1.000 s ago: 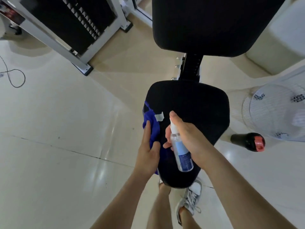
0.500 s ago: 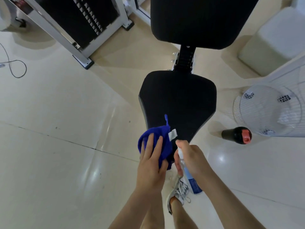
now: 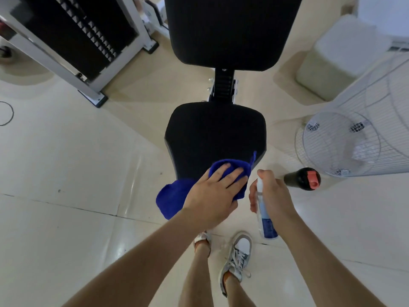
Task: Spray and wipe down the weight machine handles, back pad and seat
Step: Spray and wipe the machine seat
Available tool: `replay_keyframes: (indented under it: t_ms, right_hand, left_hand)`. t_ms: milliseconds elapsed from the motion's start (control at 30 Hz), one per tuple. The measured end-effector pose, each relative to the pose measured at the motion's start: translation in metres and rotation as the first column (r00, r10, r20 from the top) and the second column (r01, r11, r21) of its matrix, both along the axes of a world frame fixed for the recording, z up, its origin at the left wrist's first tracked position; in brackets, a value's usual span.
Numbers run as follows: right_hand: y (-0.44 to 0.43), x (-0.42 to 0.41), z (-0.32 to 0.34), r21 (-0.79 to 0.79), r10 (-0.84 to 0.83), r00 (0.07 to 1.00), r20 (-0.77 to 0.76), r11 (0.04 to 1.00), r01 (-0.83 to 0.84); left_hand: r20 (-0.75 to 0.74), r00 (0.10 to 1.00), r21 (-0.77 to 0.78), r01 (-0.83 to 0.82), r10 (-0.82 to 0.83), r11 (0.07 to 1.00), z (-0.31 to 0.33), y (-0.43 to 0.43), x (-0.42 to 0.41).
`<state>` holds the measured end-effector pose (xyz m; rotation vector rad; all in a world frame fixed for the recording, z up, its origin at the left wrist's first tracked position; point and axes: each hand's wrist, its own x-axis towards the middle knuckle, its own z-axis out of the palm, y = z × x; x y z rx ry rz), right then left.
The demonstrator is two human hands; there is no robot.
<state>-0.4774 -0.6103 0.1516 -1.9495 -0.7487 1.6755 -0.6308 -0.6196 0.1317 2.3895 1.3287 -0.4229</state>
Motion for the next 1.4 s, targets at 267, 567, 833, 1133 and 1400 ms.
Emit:
replay_keyframes:
  t_ms: [267,567,833,1133,1400]
  right_hand:
    - [0.033,0.017,-0.010,-0.002,-0.026,0.999,-0.038,1.000,0.026]
    - [0.068,0.015,-0.022,0.001,0.022,0.999,-0.035,1.000,-0.022]
    - [0.082,-0.002,0.009,-0.096,0.033,0.993,-0.113,0.994,-0.044]
    - [0.089,-0.030,0.032,-0.098,0.057,0.977,-0.207,0.992,-0.078]
    - [0.077,-0.022,0.025,-0.173,-0.109,0.981,-0.160,0.982,0.081]
  left_hand:
    - [0.050,0.999,0.025,0.000,-0.001,1.000,-0.039,0.094,0.046]
    - [0.051,0.931,0.052,-0.363,0.361,0.930,-0.068,0.177,0.006]
    - [0.045,0.637,-0.049,-0.768,0.769,0.639,-0.057,0.146,-0.074]
    - [0.005,0.969,-0.098,-0.244,0.246,0.965,-0.015,0.068,-0.012]
    - [-0.006,0.994,-0.139,0.104,-0.106,0.985,-0.041,0.158,0.036]
